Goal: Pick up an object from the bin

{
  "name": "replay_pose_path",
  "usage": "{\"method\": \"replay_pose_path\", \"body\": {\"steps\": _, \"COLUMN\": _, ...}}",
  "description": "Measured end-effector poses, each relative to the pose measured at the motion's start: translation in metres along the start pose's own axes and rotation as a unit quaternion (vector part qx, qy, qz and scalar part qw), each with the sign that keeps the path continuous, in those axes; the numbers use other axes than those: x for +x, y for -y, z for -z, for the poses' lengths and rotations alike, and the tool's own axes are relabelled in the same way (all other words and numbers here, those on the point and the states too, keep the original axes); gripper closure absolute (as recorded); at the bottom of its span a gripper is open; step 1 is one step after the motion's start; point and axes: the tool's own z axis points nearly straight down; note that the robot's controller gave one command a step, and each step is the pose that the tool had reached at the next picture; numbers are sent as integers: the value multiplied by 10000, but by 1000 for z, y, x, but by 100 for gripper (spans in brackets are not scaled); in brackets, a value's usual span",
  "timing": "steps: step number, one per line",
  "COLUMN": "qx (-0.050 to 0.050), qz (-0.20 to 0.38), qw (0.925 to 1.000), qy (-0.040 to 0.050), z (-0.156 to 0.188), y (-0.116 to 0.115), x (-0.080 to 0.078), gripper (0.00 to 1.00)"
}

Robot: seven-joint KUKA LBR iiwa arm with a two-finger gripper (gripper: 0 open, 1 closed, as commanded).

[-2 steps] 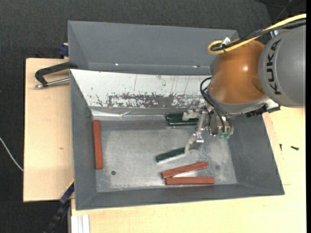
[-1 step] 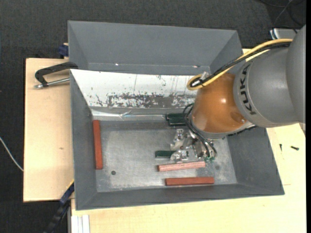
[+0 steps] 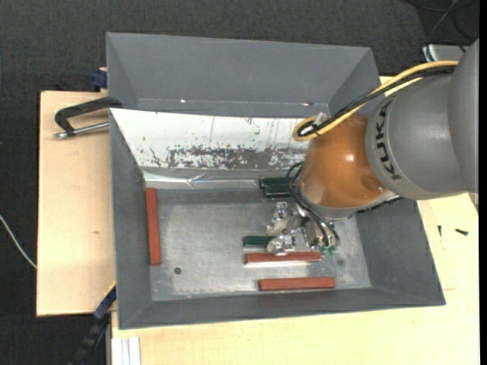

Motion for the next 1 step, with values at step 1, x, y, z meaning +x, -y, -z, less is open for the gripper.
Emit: {"method": "replay_pose_path", "body": {"steps": 1, "qx": -1, "qz": 57, "qw": 10000, "qy": -71, "z": 196, "y": -7, "x": -2, "gripper": 100}}
